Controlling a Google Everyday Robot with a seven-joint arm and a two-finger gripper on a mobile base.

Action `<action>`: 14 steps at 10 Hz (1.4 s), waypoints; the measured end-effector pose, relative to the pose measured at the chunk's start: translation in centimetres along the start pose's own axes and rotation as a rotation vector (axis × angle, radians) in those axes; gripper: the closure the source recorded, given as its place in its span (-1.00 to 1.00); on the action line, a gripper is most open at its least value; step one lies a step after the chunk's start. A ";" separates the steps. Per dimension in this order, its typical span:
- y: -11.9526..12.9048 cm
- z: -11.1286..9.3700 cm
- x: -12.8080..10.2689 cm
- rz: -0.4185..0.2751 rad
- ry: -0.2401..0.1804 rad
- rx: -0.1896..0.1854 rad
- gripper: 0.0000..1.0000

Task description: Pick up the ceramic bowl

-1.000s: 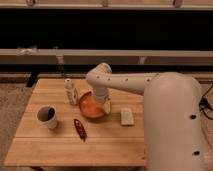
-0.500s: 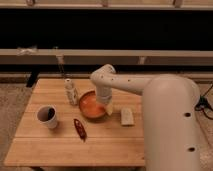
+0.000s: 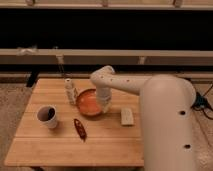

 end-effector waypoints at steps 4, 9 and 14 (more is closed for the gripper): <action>1.1 -3.7 0.3 0.058 0.007 0.093 1.00; 2.0 -7.1 0.7 0.097 0.027 0.225 1.00; 2.1 -9.3 0.4 0.084 0.047 0.321 1.00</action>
